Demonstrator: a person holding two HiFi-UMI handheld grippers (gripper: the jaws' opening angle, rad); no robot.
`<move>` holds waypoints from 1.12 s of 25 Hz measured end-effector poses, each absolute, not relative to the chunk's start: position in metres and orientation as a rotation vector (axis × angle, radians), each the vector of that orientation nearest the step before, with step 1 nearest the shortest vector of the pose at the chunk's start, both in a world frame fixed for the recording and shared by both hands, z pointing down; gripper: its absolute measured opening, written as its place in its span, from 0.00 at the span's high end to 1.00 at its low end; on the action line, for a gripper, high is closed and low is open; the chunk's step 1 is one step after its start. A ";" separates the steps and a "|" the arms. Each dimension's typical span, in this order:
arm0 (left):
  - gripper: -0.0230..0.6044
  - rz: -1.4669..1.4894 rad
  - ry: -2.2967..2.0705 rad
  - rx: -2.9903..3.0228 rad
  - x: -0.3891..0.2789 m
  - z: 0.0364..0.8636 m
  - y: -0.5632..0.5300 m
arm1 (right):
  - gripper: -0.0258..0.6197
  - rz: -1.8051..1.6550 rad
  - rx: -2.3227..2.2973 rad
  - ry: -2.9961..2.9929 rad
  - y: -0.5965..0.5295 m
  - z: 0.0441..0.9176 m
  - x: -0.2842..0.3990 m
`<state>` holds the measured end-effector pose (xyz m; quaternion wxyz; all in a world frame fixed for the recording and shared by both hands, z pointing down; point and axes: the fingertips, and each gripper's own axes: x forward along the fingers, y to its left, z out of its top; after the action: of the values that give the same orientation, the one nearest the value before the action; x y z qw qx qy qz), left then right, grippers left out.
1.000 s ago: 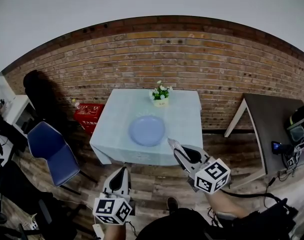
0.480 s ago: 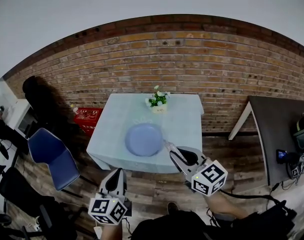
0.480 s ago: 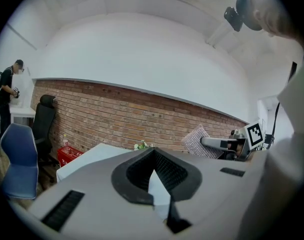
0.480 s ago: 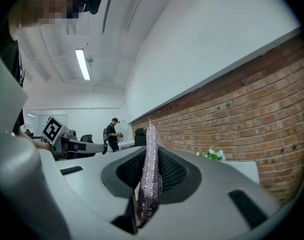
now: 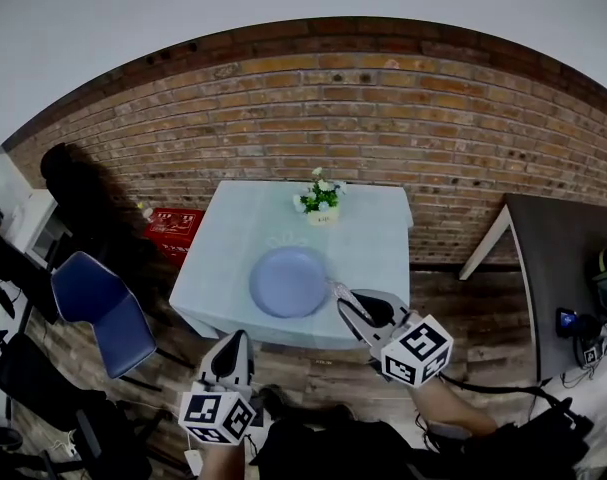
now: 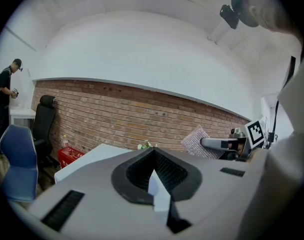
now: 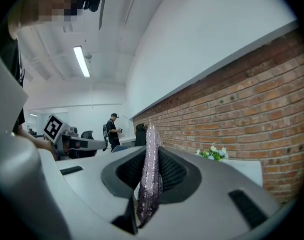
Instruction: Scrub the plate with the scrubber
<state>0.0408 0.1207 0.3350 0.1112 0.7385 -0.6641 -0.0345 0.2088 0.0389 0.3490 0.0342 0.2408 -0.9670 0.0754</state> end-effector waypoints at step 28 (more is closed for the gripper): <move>0.95 0.043 -1.597 2.364 -0.069 0.398 -0.045 | 0.86 0.152 0.910 -2.695 -0.074 0.409 0.106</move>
<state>-0.0689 -0.0449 0.3981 0.1436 0.8200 -0.5539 0.0150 0.1060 -0.0740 0.4089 0.1458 0.3161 -0.9360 0.0529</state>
